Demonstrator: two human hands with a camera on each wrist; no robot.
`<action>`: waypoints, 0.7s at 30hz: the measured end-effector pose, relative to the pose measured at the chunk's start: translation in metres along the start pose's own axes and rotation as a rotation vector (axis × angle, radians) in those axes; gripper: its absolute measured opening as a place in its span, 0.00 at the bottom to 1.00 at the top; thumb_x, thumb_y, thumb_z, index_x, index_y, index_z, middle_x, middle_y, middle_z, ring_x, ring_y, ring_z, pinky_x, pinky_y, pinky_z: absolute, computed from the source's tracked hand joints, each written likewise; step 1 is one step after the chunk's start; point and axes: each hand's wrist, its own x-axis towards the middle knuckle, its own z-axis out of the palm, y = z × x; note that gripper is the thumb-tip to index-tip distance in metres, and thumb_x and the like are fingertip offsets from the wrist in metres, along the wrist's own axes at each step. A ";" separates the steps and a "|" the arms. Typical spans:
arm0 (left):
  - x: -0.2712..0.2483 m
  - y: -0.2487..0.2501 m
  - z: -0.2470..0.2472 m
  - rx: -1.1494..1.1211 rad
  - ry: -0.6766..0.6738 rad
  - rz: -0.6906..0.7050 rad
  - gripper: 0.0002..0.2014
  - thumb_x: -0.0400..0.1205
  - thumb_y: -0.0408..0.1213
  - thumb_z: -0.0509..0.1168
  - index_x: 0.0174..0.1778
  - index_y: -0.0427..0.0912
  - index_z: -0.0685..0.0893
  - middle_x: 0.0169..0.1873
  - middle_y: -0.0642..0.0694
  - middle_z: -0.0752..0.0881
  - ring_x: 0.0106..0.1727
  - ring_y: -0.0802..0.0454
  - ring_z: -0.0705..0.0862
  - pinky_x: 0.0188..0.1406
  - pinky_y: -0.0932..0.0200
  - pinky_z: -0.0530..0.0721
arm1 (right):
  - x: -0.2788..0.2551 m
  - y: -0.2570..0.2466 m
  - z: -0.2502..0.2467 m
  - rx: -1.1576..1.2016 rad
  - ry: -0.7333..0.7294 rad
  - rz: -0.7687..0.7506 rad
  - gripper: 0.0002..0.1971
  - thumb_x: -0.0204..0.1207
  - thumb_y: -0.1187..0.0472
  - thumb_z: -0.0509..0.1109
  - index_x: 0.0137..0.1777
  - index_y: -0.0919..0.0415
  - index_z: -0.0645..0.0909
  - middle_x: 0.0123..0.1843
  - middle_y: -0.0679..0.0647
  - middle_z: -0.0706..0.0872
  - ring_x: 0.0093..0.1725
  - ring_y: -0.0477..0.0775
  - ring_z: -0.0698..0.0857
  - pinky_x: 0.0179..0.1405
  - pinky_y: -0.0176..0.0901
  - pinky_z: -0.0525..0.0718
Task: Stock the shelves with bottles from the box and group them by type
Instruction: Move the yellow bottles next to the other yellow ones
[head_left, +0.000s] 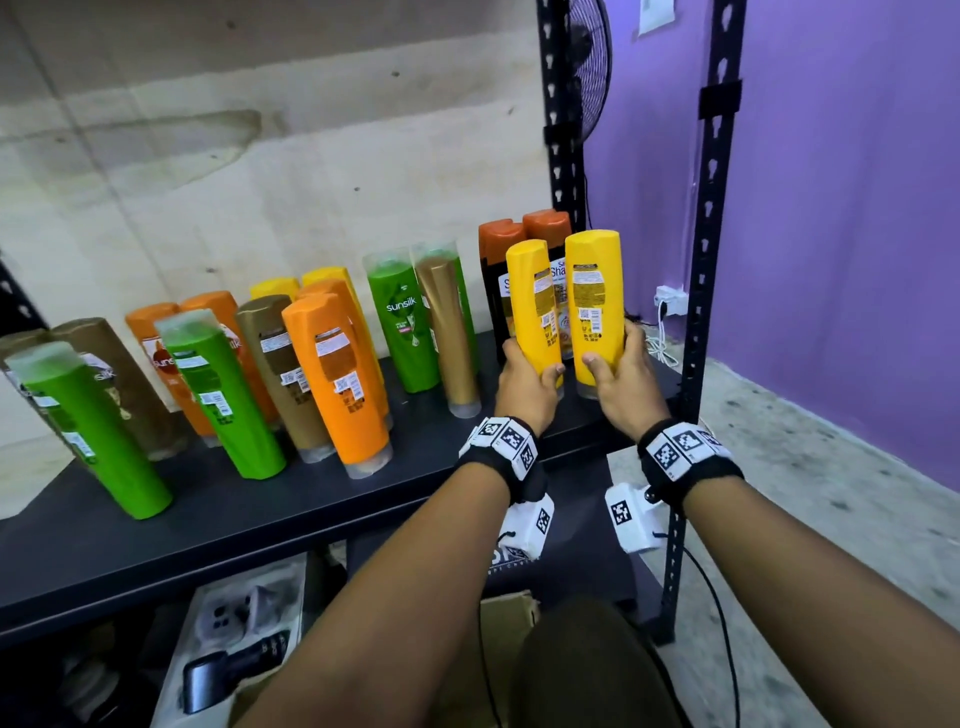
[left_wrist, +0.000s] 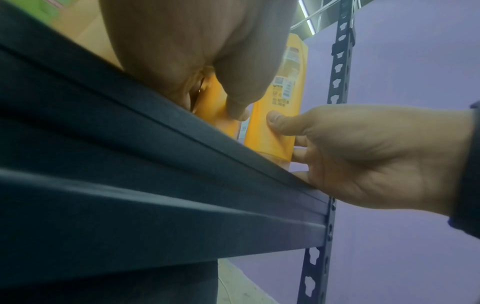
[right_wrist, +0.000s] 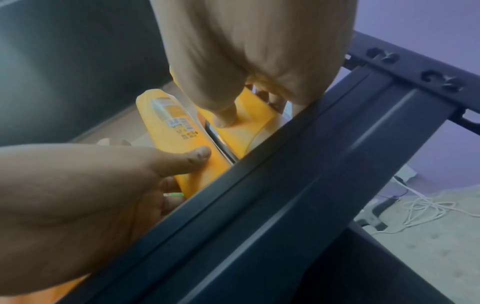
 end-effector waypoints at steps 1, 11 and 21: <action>0.003 0.000 0.002 0.003 0.001 -0.005 0.26 0.88 0.41 0.66 0.76 0.38 0.63 0.69 0.35 0.81 0.64 0.33 0.83 0.54 0.48 0.80 | 0.004 0.001 0.000 -0.014 -0.006 0.008 0.30 0.85 0.61 0.68 0.83 0.60 0.59 0.76 0.61 0.76 0.72 0.61 0.78 0.65 0.43 0.74; 0.020 0.000 0.014 0.009 0.008 -0.035 0.29 0.88 0.42 0.66 0.80 0.40 0.60 0.72 0.35 0.78 0.67 0.32 0.82 0.60 0.43 0.81 | 0.019 0.009 0.009 -0.061 0.015 0.034 0.31 0.85 0.58 0.68 0.83 0.56 0.58 0.77 0.59 0.76 0.70 0.63 0.80 0.67 0.57 0.81; 0.015 -0.007 0.016 0.034 0.012 -0.002 0.31 0.87 0.41 0.66 0.82 0.41 0.58 0.73 0.35 0.78 0.68 0.32 0.81 0.62 0.42 0.81 | 0.017 0.009 0.008 -0.093 0.005 0.050 0.33 0.85 0.56 0.67 0.84 0.49 0.55 0.79 0.57 0.74 0.75 0.64 0.76 0.71 0.67 0.78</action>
